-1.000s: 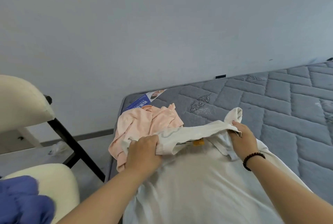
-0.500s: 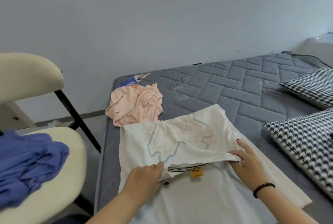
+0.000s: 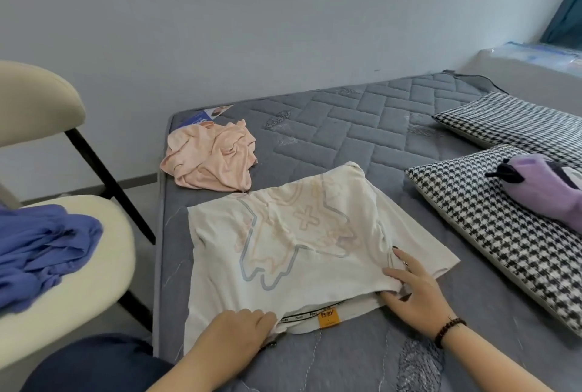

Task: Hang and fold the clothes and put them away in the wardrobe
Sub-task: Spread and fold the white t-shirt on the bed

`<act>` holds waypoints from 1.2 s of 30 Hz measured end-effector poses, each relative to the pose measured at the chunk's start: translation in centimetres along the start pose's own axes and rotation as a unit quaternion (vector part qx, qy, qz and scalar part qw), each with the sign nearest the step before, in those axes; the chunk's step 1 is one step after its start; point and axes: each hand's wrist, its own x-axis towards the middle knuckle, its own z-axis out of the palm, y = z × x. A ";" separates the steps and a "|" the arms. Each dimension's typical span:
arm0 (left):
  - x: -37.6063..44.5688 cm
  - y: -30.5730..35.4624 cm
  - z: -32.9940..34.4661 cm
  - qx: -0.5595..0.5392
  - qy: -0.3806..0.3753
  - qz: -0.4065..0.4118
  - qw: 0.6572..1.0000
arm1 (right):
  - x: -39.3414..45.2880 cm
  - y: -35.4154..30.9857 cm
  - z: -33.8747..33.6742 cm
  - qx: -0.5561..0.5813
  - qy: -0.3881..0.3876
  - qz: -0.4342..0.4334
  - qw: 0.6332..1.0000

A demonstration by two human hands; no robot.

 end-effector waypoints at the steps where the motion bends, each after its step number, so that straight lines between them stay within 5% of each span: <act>1: -0.3 0.1 0.1 -0.008 -0.003 0.009 1.000 | 0.0 -0.1 -0.1 0.012 0.001 0.003 1.000; 5: -1.4 0.3 0.3 -0.021 -0.007 0.019 1.000 | 2.5 -0.8 -0.7 0.233 0.037 0.231 0.944; 8: -1.3 0.5 0.1 0.004 -0.004 0.019 1.000 | 6.2 -0.1 -1.6 0.414 0.088 0.370 0.827; 10: -1.2 0.5 0.3 -0.010 0.000 0.026 1.000 | 8.3 0.3 -2.4 0.521 0.102 0.451 0.718; 11: -1.1 0.6 0.2 -0.023 0.002 0.025 0.999 | 8.8 -0.3 -2.9 0.518 0.071 0.483 0.703; 16: -0.1 0.7 -0.7 -0.092 -0.017 -0.067 0.993 | 10.0 -0.8 -2.4 0.316 -0.089 0.499 0.802; 19: 0.6 0.5 -1.5 -0.182 -0.035 -0.184 0.965 | 10.0 -1.4 -2.5 0.355 -0.106 0.471 0.800; 23: 1.8 -0.8 -0.9 -0.174 0.005 -0.254 0.951 | 9.1 -1.1 -2.6 0.480 0.002 0.433 0.763; 27: 2.6 -2.1 0.9 -0.136 -0.104 -0.324 0.930 | 7.7 -1.0 -2.5 0.515 0.159 0.383 0.751; 31: 2.3 -2.0 3.1 -0.138 -0.159 -0.377 0.902 | 7.6 -0.4 -2.5 0.560 0.284 0.407 0.663; 33: 2.5 -1.8 3.0 -0.135 -0.177 -0.378 0.899 | 7.8 0.4 -2.2 0.508 0.357 0.432 0.654; 36: 2.2 -2.0 3.2 -0.144 -0.167 -0.373 0.901 | 7.9 0.8 -1.6 0.513 0.336 0.467 0.637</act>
